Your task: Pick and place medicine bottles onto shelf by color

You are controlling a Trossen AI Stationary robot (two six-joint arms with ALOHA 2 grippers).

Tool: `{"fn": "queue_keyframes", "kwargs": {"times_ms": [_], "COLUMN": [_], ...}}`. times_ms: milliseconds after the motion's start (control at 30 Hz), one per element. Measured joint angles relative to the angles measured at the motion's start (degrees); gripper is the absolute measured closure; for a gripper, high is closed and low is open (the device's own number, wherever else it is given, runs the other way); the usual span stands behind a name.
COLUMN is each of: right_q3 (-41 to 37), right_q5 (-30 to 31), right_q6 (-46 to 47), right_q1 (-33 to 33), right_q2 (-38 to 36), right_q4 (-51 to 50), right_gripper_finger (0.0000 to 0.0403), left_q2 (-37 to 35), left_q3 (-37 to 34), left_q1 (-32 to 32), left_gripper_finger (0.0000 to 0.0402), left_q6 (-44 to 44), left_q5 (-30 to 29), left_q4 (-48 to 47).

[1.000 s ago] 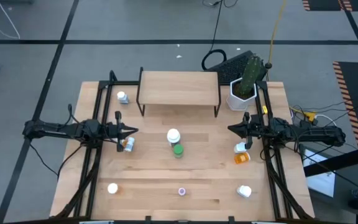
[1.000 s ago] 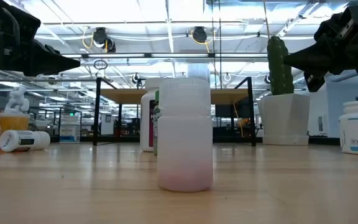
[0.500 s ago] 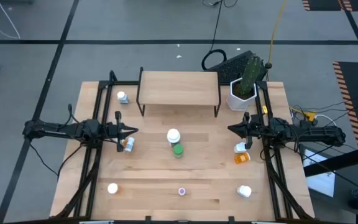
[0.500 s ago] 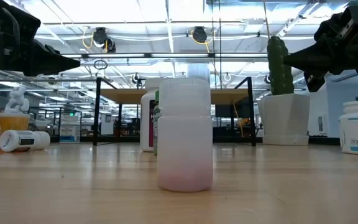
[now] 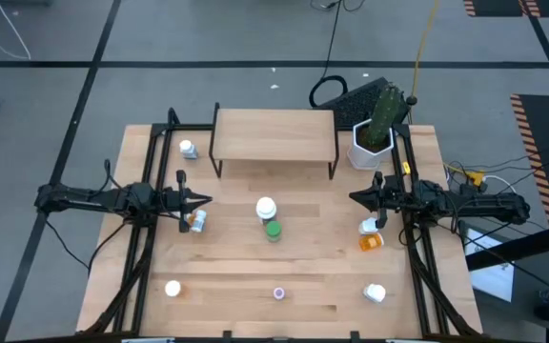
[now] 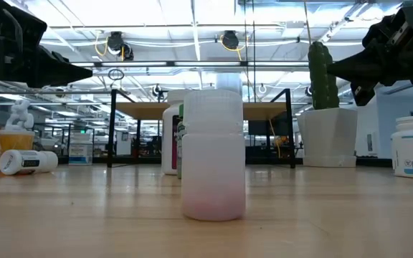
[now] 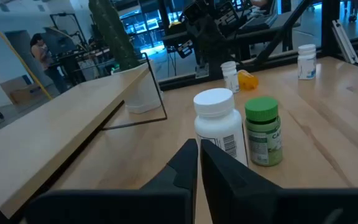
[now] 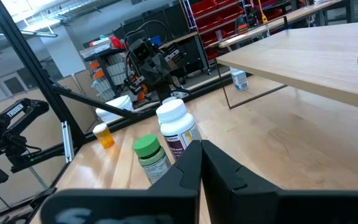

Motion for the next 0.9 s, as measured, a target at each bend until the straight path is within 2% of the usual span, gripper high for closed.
{"fn": "queue_keyframes", "kwargs": {"times_ms": [900], "right_q3": [0.0], "right_q5": [0.0], "right_q6": [-0.8], "right_q1": [0.0], "right_q2": [0.0], "right_q4": [0.3], "right_gripper_finger": [0.0403], "left_q2": [0.0], "left_q3": [0.0], "left_q1": [0.0], "left_gripper_finger": [0.0380], "left_q6": [0.0], "left_q5": [0.0], "left_q4": [0.0]}}
